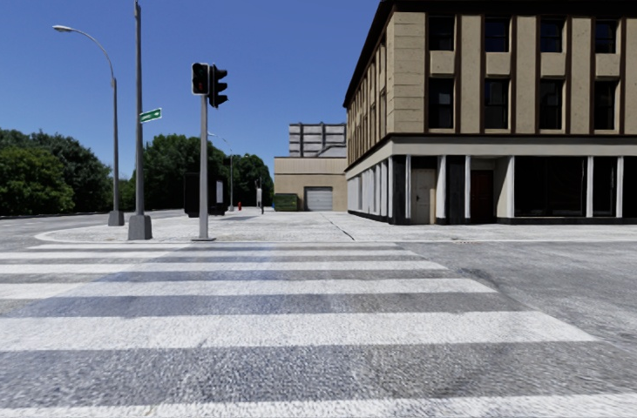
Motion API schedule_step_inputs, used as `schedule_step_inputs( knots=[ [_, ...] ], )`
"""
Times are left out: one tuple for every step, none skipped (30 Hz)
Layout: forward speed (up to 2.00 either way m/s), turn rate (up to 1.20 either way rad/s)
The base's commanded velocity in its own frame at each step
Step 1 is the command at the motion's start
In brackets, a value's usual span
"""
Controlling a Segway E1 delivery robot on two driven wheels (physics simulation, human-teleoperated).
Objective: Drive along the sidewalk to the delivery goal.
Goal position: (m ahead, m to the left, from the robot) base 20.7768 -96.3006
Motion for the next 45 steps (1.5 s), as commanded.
schedule_step_inputs(
  knots=[
    [1.60, -0.16],
    [1.60, -0.16],
    [1.60, -0.15],
    [1.60, -0.15],
    [1.60, -0.14],
    [1.60, -0.14],
    [1.60, -0.14],
    [1.60, -0.14],
    [1.60, -0.14],
    [1.60, -0.14],
    [1.60, -0.14],
    [1.60, -0.14],
    [1.60, -0.14],
    [1.60, -0.14],
    [1.60, -0.14],
    [1.60, -0.14],
    [1.60, -0.14],
    [1.60, -0.14],
    [1.60, -0.14],
    [1.60, -0.14],
    [1.67, -0.14],
    [2.00, -0.14],
    [2.00, -0.12],
    [2.00, -0.11],
    [2.00, -0.10],
    [2.00, -0.10],
    [2.00, -0.08],
    [2.00, -0.08],
    [2.00, -0.07],
    [2.00, -0.07],
    [2.00, -0.07],
    [2.00, -0.07],
    [2.00, -0.05],
    [2.00, -0.03],
    [2.00, -0.03],
    [2.00, -0.01],
    [2.00, -0.01],
    [2.00, 0.00],
    [2.00, 0.00],
    [2.00, 0.00],
    [2.00, 0.00],
    [2.00, 0.00],
    [2.00, 0.00],
    [2.00, 0.00],
    [2.00, 0.00]
  ],
)
